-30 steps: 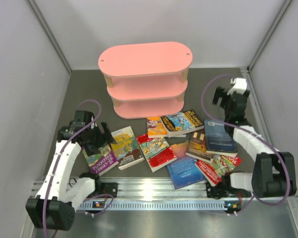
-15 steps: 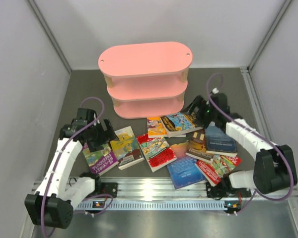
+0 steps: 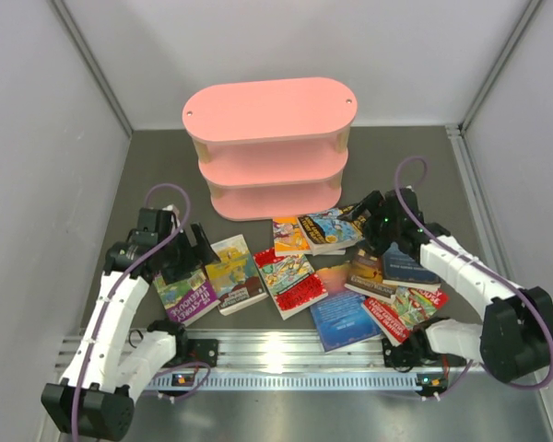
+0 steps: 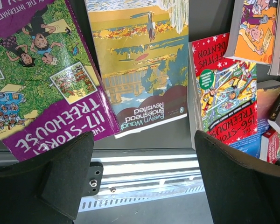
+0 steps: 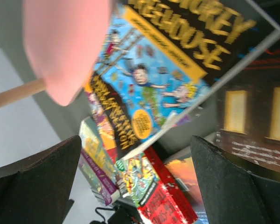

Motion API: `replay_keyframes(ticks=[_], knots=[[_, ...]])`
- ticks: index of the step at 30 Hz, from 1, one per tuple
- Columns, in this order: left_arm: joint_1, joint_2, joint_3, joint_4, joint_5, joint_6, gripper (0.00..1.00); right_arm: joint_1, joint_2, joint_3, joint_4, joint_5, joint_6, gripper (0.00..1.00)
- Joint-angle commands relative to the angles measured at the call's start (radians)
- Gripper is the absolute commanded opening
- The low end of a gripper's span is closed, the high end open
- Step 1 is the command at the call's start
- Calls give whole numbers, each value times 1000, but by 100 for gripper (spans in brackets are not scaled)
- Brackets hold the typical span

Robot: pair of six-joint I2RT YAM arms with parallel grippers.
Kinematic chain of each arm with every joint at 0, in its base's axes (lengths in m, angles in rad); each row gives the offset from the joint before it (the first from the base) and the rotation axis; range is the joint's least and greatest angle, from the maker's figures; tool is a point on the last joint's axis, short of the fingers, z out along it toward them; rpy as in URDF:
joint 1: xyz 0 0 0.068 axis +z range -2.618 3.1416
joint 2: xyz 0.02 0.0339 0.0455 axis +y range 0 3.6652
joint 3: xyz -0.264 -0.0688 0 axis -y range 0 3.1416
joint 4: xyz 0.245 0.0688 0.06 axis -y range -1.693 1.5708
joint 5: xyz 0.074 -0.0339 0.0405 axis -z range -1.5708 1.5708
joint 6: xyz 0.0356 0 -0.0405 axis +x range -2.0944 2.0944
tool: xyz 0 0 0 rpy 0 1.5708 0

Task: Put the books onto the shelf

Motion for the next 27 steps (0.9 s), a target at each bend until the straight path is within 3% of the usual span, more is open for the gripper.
replay_keyframes(ticks=[1, 27], knots=[[-14, -6, 5, -8, -13, 21, 94, 24, 42, 13, -109, 83, 75, 100], [-75, 62, 29, 3, -73, 51, 93, 116, 342, 54, 9, 206, 217, 98]])
